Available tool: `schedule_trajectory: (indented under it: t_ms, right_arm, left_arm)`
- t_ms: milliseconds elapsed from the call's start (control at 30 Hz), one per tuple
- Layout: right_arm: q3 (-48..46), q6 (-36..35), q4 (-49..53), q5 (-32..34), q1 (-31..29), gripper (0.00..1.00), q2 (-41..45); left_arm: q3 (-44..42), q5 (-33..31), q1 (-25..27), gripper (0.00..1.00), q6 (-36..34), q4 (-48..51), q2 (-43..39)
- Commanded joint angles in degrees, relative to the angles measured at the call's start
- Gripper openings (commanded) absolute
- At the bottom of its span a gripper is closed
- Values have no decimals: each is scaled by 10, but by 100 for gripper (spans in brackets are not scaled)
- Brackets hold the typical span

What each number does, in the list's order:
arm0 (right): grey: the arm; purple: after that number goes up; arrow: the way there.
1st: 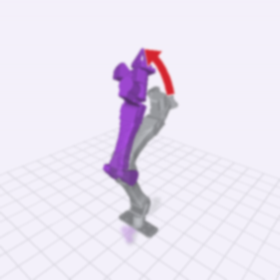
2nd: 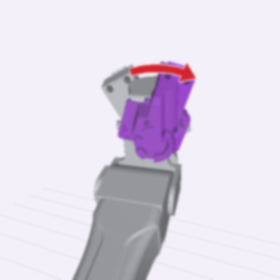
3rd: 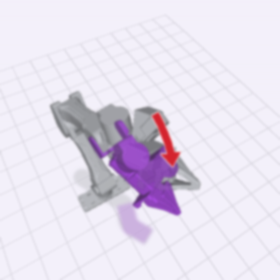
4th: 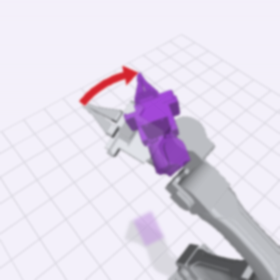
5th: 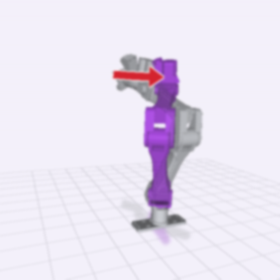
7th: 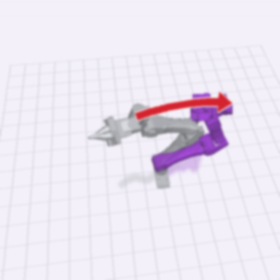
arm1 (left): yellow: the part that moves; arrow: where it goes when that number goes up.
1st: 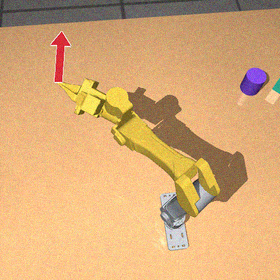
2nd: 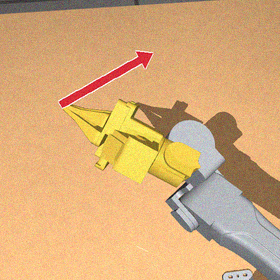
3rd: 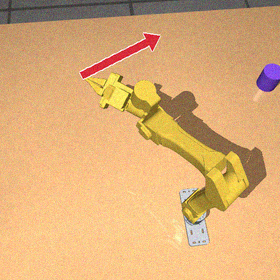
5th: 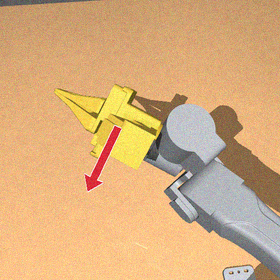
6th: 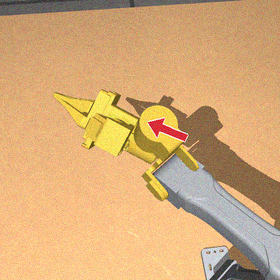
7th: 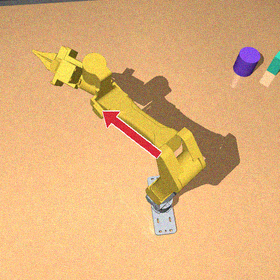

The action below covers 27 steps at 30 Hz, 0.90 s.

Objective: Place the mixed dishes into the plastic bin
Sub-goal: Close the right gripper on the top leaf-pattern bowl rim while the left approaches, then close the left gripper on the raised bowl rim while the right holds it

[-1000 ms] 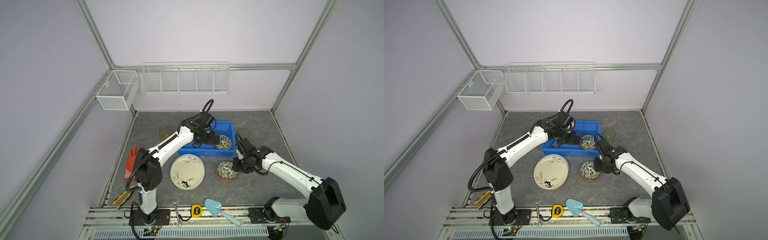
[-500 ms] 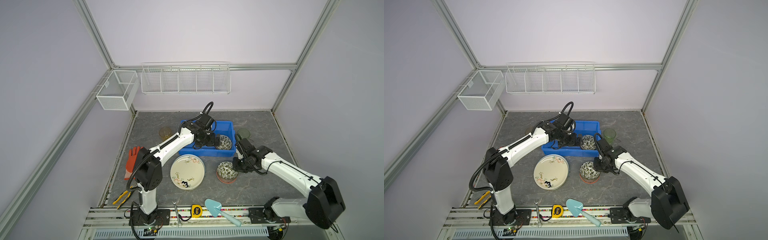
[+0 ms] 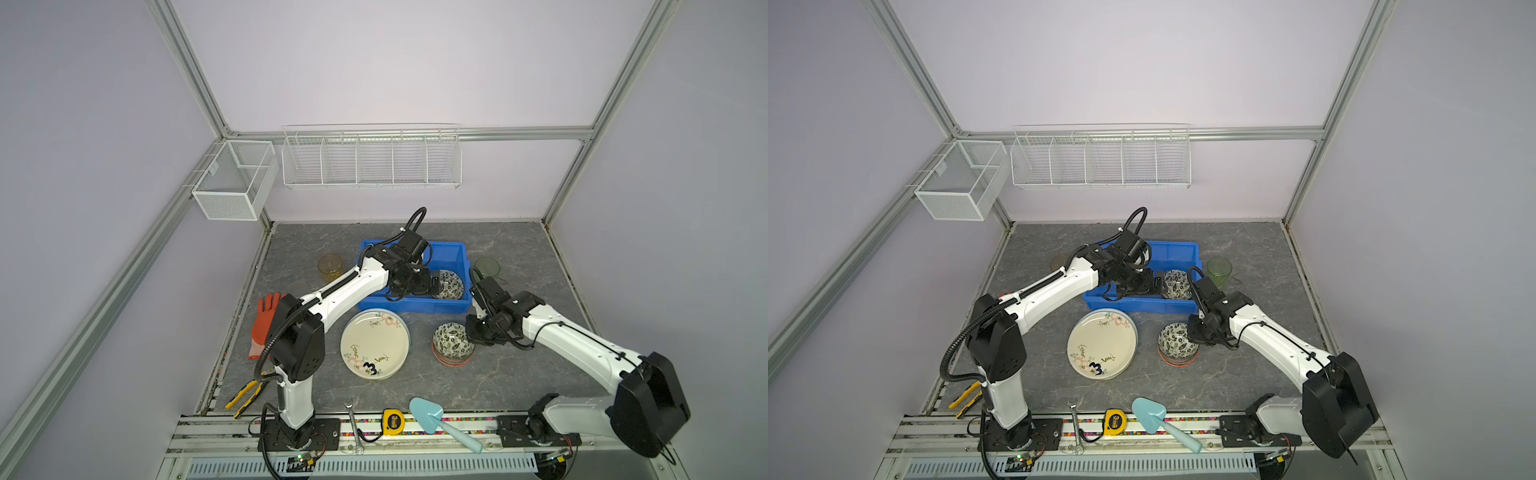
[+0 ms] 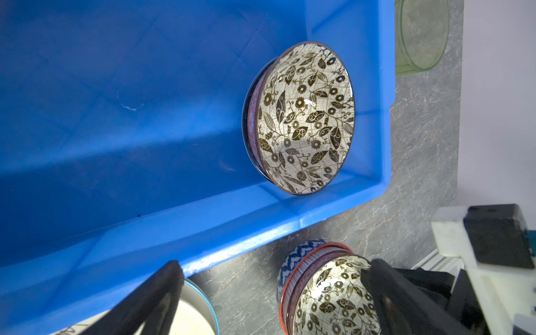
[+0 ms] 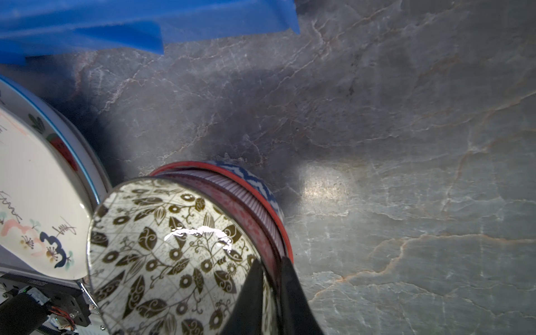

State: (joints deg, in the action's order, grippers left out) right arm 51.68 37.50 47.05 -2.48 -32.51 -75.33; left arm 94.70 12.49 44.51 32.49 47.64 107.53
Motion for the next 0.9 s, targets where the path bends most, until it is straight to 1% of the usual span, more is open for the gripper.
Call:
schedule_trajectory:
  t_ms: [0,267,600,733,867]
  right_arm:
    - [-4,3,6,5,-4,13,12]
    - [-3,5,11,11,-4,7,34]
    - [10,5,25,16,-4,7,53]
    - [22,4,34,16,-4,7,59]
    - [44,0,50,22,-4,7,65]
  left_arm:
    - [-9,5,-1,100,6,-8,-18]
    - [-14,5,-1,100,8,-10,-26]
    - [-23,12,-2,100,17,-6,-36]
    - [-40,17,0,100,26,-7,-50]
    - [-53,-3,2,100,19,9,-63]
